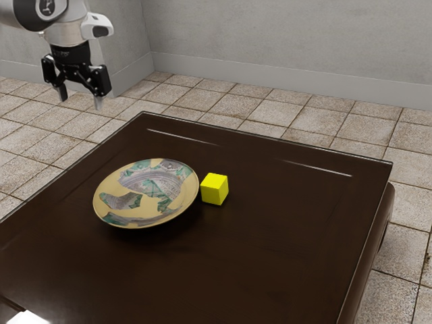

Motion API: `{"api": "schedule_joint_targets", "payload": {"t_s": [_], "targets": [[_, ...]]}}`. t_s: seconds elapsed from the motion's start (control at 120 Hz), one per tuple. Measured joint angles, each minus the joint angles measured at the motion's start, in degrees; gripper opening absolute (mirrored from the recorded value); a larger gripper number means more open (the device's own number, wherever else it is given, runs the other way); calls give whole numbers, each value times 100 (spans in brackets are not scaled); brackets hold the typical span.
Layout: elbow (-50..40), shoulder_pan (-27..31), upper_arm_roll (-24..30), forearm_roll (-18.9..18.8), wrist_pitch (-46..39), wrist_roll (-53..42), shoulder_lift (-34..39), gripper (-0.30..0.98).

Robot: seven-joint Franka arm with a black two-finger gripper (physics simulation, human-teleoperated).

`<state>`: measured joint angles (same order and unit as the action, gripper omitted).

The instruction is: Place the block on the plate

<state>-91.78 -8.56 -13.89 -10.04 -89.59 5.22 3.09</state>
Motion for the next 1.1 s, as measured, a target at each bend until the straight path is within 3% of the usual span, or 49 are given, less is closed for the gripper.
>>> {"api": "schedule_joint_targets", "payload": {"t_s": [0.183,0.325,0.467,0.6,0.85,1.0,1.1], "targets": [[-88,10,21,3,54,22,-17,69],[-191,194,187,136,-57,-18,-870,69],[-90,-6,413,299,-661,-521,-1569,69],[-12,-16,968,-193,-963,-1158,-1807,69],[1418,199,1089,-101,-1204,-2829,-3362,69],[2125,332,1201,326,-1256,-3758,-4004,69],[2608,541,1611,437,-1270,-4306,-4465,69]]}}
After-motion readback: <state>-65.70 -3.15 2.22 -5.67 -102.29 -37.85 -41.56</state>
